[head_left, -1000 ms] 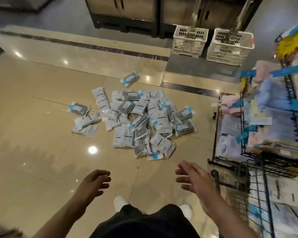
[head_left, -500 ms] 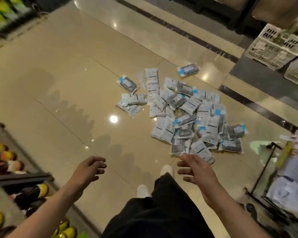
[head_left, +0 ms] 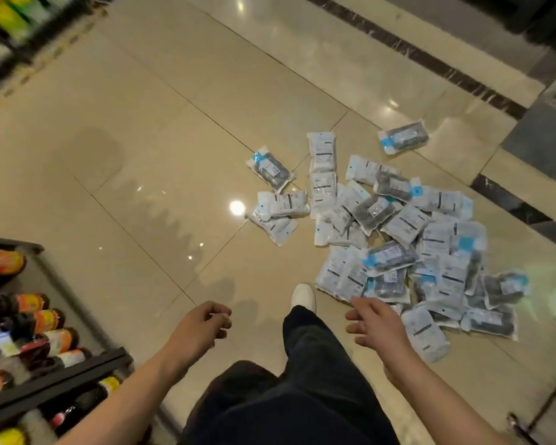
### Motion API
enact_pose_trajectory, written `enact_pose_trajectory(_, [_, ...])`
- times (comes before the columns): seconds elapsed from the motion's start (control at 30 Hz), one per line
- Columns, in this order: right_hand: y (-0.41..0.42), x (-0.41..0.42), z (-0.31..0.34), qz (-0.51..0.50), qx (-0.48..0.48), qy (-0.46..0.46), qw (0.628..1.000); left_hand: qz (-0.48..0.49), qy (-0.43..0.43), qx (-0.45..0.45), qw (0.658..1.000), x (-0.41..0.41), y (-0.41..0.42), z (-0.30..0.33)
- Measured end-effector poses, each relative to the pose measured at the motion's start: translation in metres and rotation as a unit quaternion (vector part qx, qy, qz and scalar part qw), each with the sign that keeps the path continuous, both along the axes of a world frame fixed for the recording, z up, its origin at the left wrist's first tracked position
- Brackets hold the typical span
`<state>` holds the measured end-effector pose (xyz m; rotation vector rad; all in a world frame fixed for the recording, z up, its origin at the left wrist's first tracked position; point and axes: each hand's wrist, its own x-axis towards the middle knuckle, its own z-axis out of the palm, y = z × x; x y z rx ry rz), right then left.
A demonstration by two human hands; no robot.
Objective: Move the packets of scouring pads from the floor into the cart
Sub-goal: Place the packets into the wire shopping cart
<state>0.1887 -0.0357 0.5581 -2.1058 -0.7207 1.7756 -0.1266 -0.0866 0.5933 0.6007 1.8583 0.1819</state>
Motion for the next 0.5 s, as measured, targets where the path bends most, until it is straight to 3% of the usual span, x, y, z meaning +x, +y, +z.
enact_pose_trajectory(0.23, [0.120,-0.057,-0.009,0.056,0.005,-0.017,0.998,0.049,-0.032,-0.019,0.998,-0.035,0.124,-0.025])
enact_pose_trajectory(0.5, [0.261,-0.112,-0.079,0.059,0.026,-0.076,0.995,0.102,-0.107,-0.075,0.986,-0.079,0.272,-0.140])
